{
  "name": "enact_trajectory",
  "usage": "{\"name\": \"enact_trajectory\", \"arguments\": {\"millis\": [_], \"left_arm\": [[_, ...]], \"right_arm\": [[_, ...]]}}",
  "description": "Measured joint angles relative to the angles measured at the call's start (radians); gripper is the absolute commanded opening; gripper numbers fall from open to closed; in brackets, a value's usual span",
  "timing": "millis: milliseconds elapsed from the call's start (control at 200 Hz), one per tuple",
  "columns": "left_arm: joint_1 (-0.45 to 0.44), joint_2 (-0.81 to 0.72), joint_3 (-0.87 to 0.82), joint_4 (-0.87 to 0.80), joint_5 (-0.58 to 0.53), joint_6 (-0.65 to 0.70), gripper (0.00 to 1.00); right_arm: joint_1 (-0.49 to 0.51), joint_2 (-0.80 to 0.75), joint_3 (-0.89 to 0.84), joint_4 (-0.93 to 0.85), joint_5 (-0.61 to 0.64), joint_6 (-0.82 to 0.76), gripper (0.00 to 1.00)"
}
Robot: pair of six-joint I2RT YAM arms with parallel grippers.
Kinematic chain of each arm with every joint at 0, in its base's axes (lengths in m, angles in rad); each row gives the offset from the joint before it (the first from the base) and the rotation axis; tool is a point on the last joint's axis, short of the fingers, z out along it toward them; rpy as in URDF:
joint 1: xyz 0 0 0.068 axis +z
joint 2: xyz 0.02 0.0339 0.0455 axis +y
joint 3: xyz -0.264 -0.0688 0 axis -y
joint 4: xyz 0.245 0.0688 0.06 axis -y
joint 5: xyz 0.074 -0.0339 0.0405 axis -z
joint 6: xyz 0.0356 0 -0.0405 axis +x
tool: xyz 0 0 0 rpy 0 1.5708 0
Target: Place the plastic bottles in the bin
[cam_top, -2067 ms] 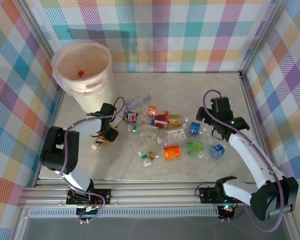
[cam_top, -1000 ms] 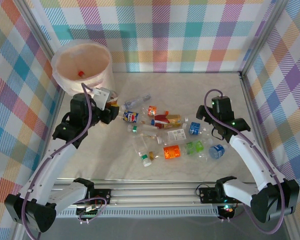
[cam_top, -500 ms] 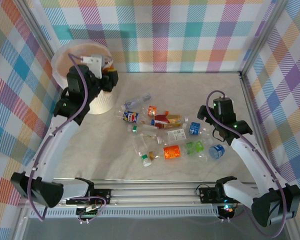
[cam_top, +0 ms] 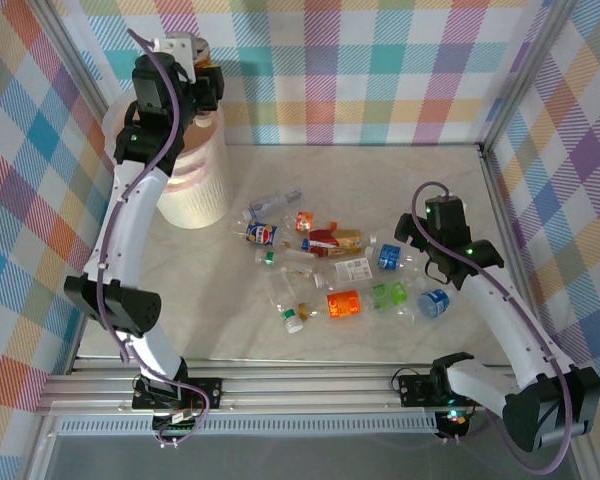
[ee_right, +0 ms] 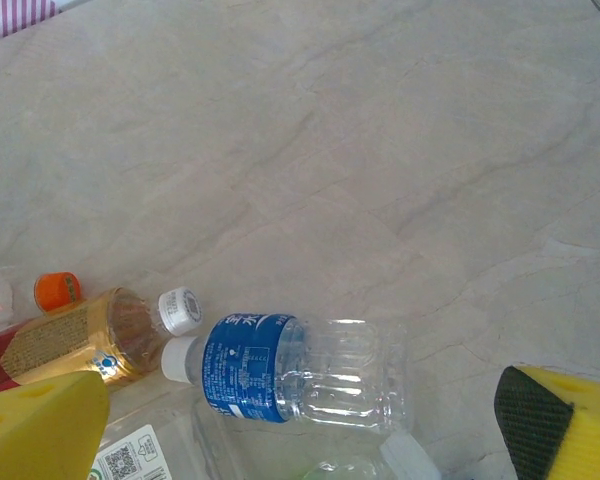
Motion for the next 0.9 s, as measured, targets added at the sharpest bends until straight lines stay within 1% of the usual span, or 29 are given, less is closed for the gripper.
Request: {"name": "enact_trajectory", "arguments": {"millis": [190, 415, 595, 900], "left_arm": [[0.079, 0.096, 0.058, -0.018, -0.023, -0.016, 0.48], [0.166, 0.191, 0.061, -0.026, -0.034, -0.043, 0.48], [0.190, 0.248, 0.061, -0.045, -0.034, -0.056, 0.48], [0.192, 0.303, 0.061, -0.080, -0.031, -0.075, 0.48]], "right_arm": [[0.000, 0.021, 0.002, -0.005, -0.005, 0.000, 1.00], [0.000, 0.042, 0.014, -0.012, -0.019, 0.000, 1.00], [0.000, 0.059, 0.025, -0.015, -0.032, 0.000, 1.00], [0.000, 0.088, 0.045, -0.037, -0.038, 0.000, 1.00]]}}
